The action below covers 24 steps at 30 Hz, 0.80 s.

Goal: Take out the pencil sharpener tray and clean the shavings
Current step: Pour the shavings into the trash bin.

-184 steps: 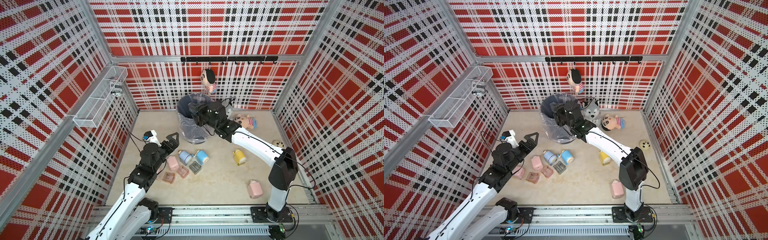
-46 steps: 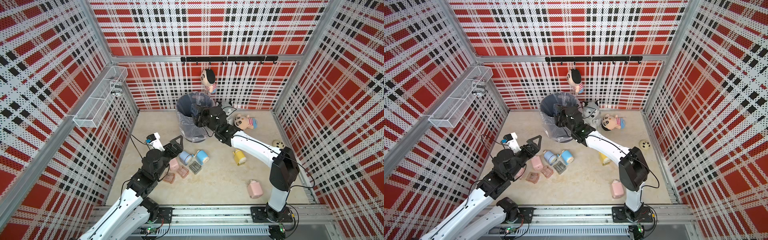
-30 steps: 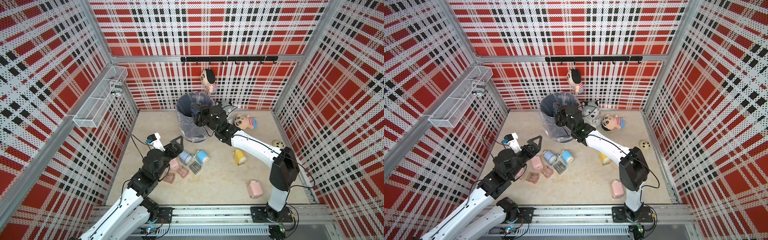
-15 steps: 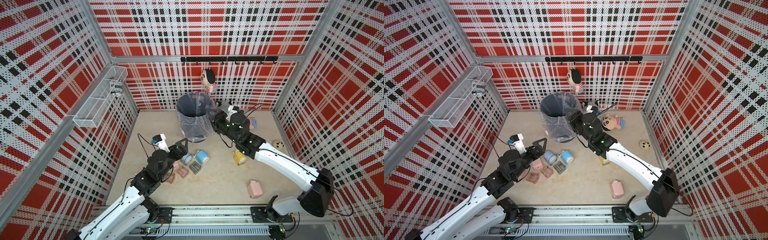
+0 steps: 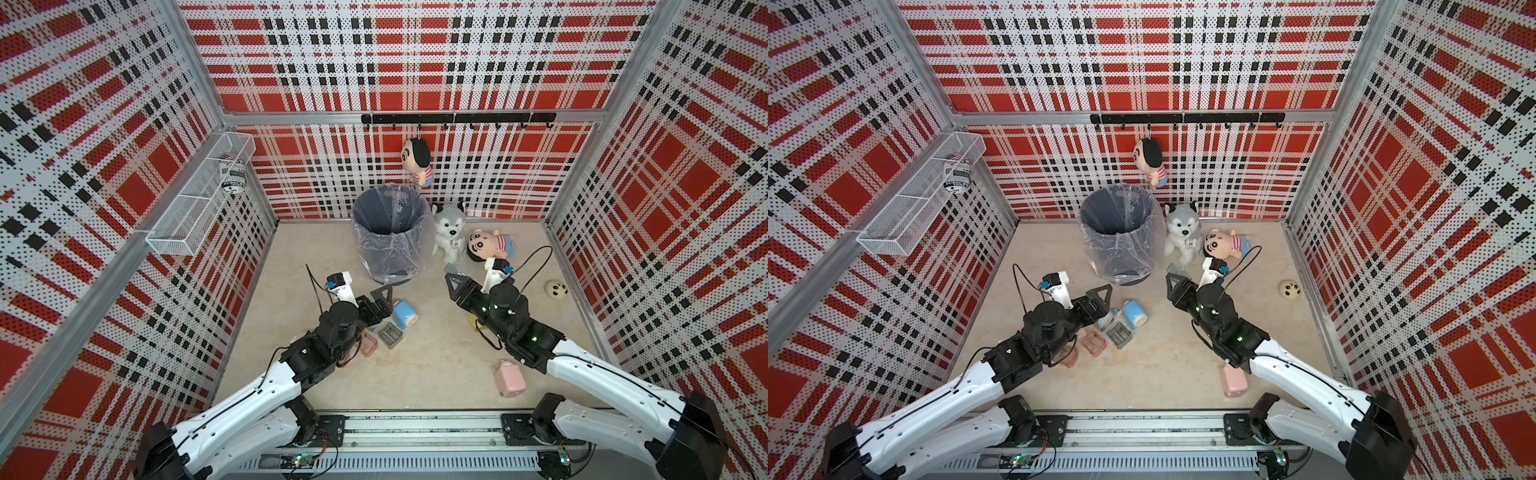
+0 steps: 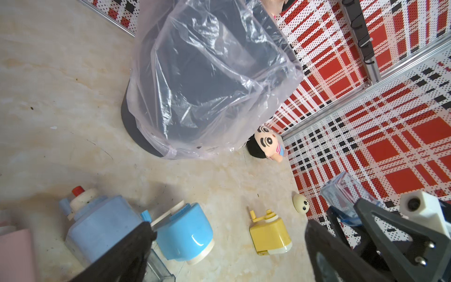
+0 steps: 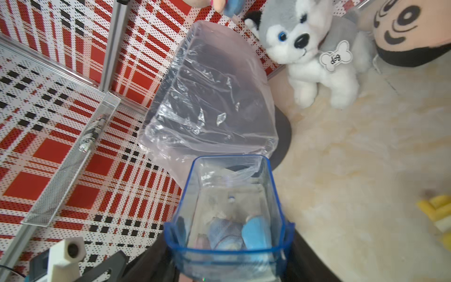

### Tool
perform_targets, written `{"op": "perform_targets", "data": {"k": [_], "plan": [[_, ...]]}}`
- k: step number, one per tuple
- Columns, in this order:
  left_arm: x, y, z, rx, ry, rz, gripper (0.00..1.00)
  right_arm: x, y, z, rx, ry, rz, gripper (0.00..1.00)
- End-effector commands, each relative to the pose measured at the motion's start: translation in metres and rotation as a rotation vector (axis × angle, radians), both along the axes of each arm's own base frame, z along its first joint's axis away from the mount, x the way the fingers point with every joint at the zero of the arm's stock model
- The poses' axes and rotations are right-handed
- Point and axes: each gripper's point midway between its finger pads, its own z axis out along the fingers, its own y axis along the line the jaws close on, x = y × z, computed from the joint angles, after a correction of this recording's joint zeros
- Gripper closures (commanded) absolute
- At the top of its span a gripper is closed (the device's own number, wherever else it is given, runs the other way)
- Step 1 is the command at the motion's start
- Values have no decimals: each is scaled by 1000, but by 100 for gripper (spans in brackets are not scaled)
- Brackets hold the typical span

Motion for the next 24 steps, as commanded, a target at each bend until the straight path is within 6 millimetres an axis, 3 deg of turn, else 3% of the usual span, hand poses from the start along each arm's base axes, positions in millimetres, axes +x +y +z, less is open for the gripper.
{"op": "perform_targets", "data": {"k": [1,14,24], "plan": [[4,-8,5,5,-24,1,2,-8,-6,-7,-53,-57,14,59],[5,-27,-19,57,24,-19,2,-40,4,-74,-215,-103,228,59],[7,-22,-24,73,34,7,2,-54,43,-124,-443,-102,395,59]]}}
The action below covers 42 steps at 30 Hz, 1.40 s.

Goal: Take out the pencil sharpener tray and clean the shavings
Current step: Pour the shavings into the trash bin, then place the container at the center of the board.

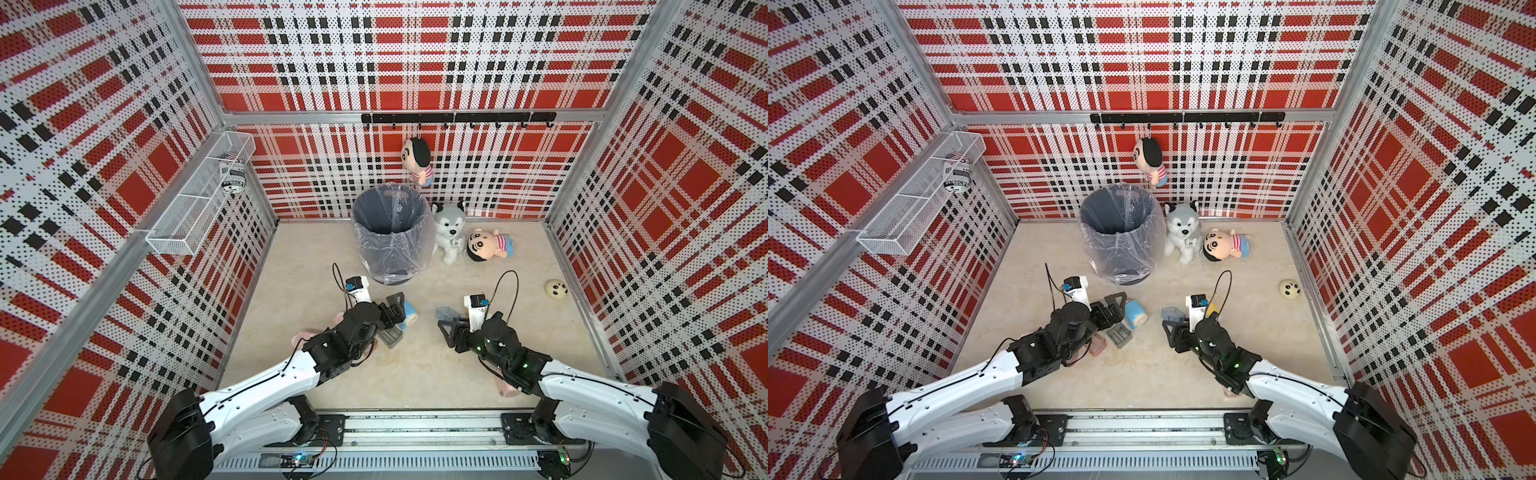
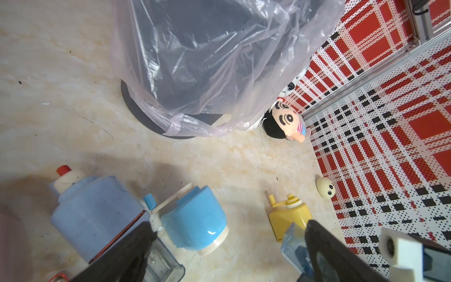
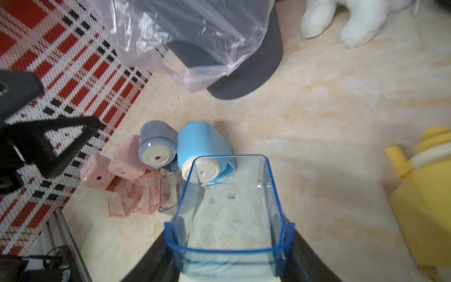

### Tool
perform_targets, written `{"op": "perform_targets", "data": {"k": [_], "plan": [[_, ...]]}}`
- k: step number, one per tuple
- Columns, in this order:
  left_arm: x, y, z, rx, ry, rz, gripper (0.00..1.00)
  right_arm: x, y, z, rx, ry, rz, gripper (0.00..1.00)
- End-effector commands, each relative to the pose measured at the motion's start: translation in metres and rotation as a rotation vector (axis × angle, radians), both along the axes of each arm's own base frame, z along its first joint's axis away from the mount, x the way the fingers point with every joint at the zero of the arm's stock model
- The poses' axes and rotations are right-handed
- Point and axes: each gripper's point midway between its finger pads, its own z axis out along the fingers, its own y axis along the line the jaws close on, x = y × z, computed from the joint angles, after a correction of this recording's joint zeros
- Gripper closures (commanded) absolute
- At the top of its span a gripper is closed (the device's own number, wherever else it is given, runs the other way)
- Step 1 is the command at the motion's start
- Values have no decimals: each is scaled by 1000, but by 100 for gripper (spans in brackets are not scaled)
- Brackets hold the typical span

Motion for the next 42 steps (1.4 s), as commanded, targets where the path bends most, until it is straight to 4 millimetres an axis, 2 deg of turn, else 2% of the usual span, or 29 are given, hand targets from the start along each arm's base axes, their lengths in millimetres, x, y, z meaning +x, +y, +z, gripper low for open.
{"op": "perform_targets", "data": {"k": [1,6,20,30,40,42], "plan": [[4,0,11,-17,-25,18,2,1,20,-3,-67,-51,63,59],[6,-1,13,-11,-27,14,2,-5,44,-27,-205,-79,135,59],[12,2,9,-4,-18,38,2,-6,61,-81,-348,-62,177,55],[11,3,9,-5,-17,39,2,-5,66,-94,-370,-45,188,49],[11,1,6,0,1,39,2,-4,64,-103,-390,-25,173,36],[11,1,5,3,9,45,2,-4,64,-103,-391,-23,171,30]]}}
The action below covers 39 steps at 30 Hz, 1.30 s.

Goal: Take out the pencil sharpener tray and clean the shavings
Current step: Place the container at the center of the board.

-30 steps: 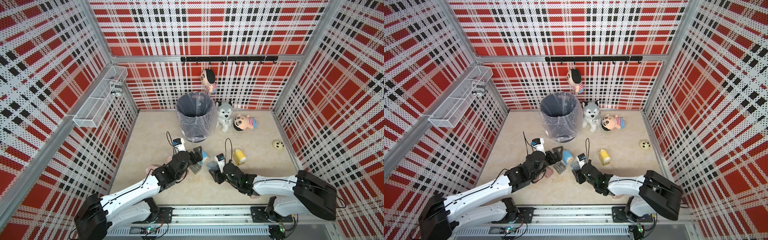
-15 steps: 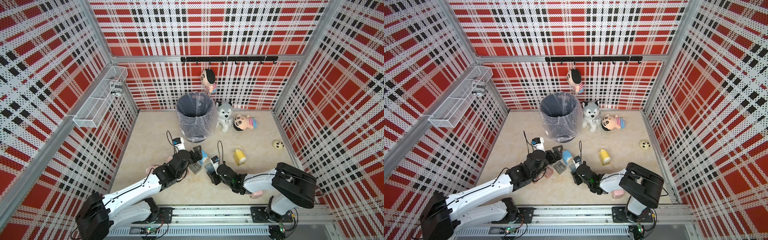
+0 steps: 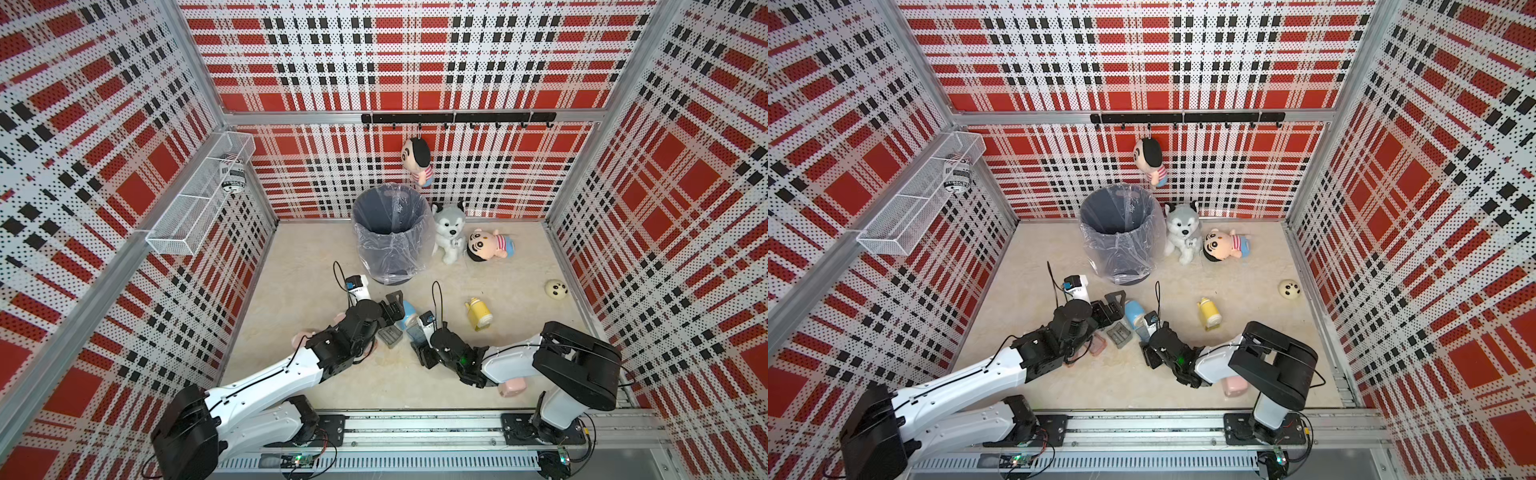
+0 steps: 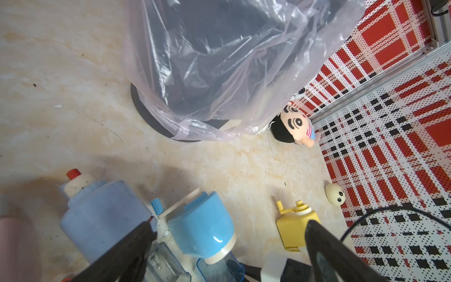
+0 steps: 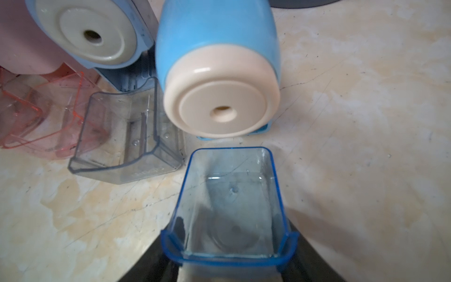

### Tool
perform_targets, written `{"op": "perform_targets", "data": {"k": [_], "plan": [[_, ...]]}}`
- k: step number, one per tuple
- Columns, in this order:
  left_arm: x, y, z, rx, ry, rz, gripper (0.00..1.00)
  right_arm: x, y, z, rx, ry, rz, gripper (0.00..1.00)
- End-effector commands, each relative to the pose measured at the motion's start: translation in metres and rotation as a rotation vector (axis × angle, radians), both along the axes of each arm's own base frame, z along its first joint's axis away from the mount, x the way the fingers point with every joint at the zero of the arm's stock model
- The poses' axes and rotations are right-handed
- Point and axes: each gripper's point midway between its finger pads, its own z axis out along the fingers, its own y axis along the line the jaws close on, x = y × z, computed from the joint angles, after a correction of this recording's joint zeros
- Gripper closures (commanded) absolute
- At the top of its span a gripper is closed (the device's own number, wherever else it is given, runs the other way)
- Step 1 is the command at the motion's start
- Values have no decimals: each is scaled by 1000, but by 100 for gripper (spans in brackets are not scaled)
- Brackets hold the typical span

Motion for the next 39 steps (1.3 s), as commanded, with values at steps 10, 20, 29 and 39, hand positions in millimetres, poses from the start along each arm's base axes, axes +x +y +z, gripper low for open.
{"op": "perform_targets", "data": {"k": [10,20,29,39], "plan": [[3,-14,22,-15,12,25,2,-1,-6,28,9,-20,-23,15],[1,-34,46,-72,21,64,2,7,-63,126,110,-165,-246,0],[9,-92,34,-114,137,27,2,25,-169,160,133,-135,-676,0],[2,-184,-19,-95,420,-39,2,26,-262,169,213,-129,-985,0]]}}
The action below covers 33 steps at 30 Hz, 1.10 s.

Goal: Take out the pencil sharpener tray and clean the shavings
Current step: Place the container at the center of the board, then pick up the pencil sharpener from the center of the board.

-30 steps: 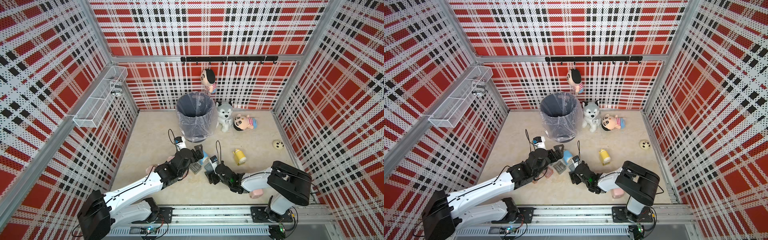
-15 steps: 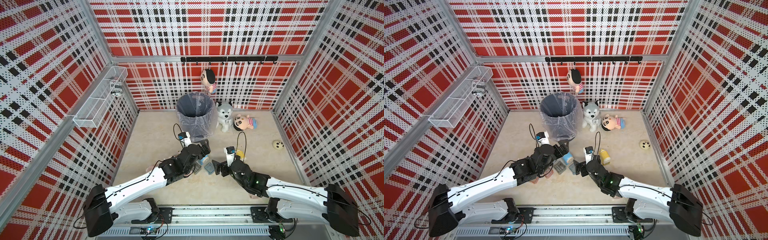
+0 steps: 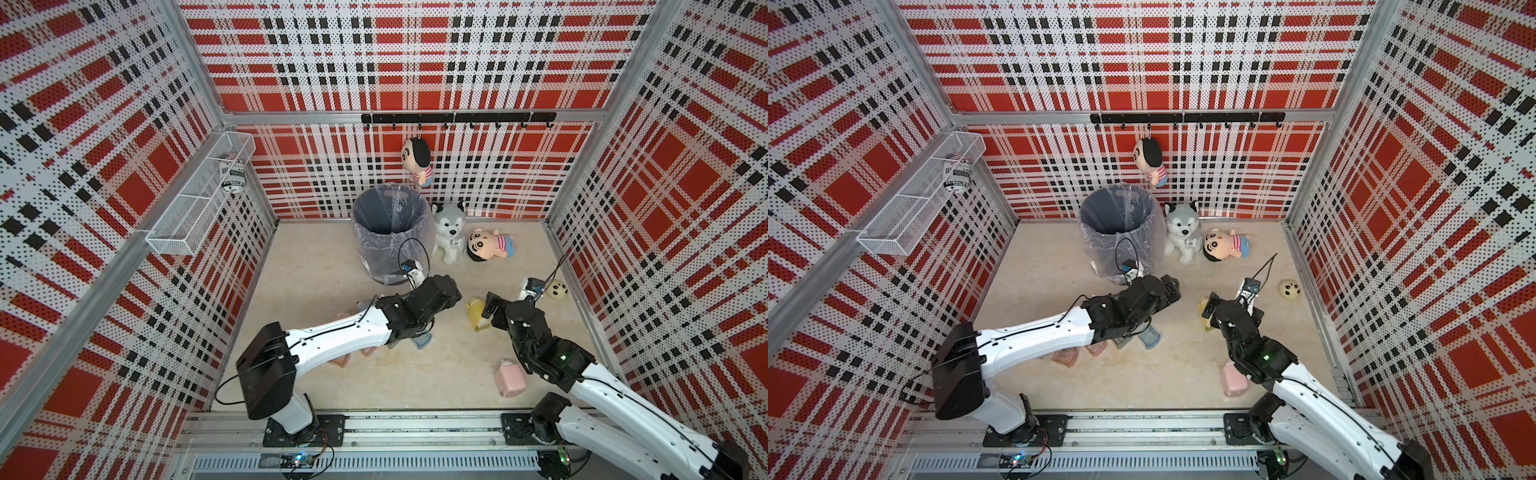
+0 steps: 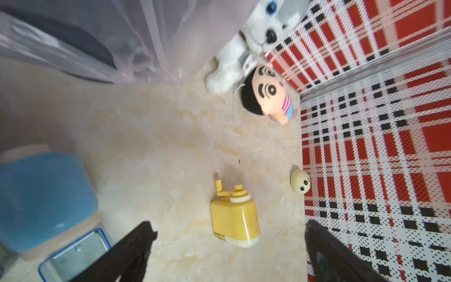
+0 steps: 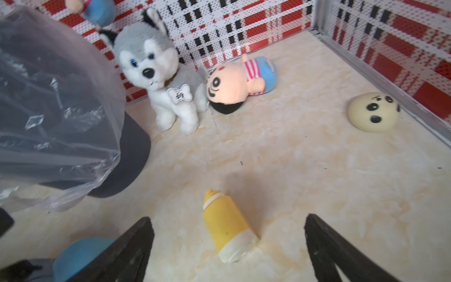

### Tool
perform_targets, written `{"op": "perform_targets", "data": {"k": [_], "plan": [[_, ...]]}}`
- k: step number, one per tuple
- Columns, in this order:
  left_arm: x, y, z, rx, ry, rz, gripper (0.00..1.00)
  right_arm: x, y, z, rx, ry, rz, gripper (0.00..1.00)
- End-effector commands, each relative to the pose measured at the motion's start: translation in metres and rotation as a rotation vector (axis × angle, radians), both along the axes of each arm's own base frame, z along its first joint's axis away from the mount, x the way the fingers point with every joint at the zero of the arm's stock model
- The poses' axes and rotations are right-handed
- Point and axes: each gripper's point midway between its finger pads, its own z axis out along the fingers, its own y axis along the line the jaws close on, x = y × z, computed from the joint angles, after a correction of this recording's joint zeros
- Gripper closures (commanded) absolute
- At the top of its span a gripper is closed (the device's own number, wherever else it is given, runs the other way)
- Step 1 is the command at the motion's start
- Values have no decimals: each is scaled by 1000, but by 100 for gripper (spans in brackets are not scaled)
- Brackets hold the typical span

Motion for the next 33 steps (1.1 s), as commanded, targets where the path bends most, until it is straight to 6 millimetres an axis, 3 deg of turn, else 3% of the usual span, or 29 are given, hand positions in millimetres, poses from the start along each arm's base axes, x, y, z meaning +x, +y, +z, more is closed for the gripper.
{"op": "perform_targets", "data": {"k": [1,5,13,22,33], "plan": [[-15,-30,-35,25,177,-40,2,-8,-26,-7,13,23,-92,0],[-19,-62,-64,110,306,-75,2,-12,-43,-5,26,2,-143,0],[-12,-102,-92,190,384,-95,0,-23,-55,4,63,-48,-168,0],[12,-102,-127,287,420,-50,11,-33,-58,5,99,-74,-162,0],[14,-97,-148,321,443,-43,24,-33,-53,-4,119,-65,-139,0]]}}
